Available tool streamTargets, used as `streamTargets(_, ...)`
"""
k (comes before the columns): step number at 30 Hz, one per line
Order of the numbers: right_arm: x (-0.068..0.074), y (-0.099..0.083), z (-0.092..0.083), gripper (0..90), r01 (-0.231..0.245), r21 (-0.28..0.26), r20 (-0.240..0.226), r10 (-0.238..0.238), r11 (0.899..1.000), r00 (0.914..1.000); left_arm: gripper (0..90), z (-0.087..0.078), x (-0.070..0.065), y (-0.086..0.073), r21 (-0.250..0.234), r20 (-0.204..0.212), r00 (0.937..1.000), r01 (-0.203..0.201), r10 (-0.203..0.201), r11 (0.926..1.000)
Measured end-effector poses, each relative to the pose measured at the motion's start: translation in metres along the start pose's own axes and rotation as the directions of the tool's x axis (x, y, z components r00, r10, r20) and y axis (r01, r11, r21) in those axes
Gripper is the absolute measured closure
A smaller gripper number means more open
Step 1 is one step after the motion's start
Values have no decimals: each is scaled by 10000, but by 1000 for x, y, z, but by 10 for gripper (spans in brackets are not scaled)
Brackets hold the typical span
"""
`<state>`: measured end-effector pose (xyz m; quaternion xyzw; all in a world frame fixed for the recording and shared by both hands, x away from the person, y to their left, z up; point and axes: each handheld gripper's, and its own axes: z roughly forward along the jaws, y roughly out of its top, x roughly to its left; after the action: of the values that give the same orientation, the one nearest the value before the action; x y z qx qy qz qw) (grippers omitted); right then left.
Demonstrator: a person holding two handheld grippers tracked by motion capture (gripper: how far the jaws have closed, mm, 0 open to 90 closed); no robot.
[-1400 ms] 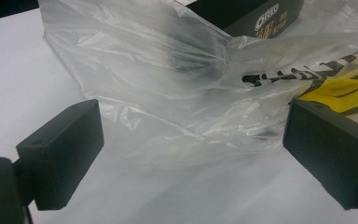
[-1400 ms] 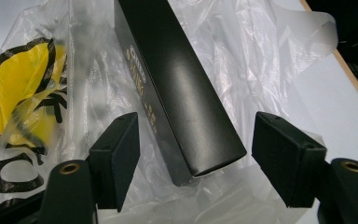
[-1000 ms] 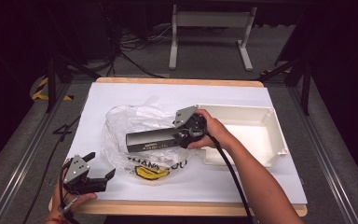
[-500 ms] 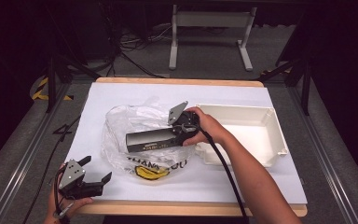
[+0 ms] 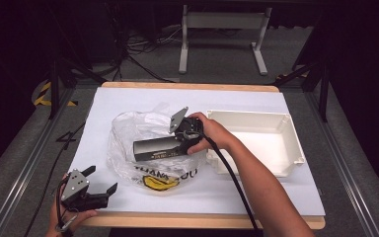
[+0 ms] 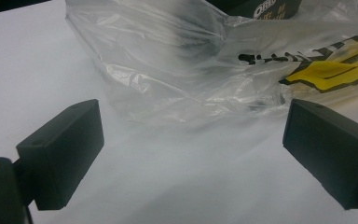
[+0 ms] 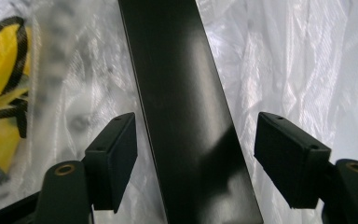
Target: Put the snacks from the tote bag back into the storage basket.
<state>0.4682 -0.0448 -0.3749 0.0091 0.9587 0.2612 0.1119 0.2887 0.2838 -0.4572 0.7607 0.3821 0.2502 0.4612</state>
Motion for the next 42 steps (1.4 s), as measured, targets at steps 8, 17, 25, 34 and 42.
streamTargets(8, 0, 10, 5, 291, 34, 135, -45, -34, 9999, 10000, 60, 1, 0, 1, 7, 106, 9999, 2, -2, 10000)
streamTargets(17, -5, 8, 16, 299, 13, 638, -229, 1, 9980, 9997, 60, 2, 0, 1, 26, 178, 9998, -46, 46, 10000)
streamTargets(25, -2, 11, 20, 356, 355, 1155, -481, -301, 9927, 9984, 61, 3, 0, 1, 71, 160, 9999, -32, 31, 10000)
streamTargets(34, 1, 14, 18, 419, 759, 1311, -500, -699, 9885, 9963, 62, 3, 0, 1, 98, 181, 9998, -37, 35, 9999)
streamTargets(42, 1, 16, 17, 429, 1000, 1210, -511, -944, 9876, 9942, 62, 4, 0, 1, 108, 225, 9997, -8, 5, 9999)
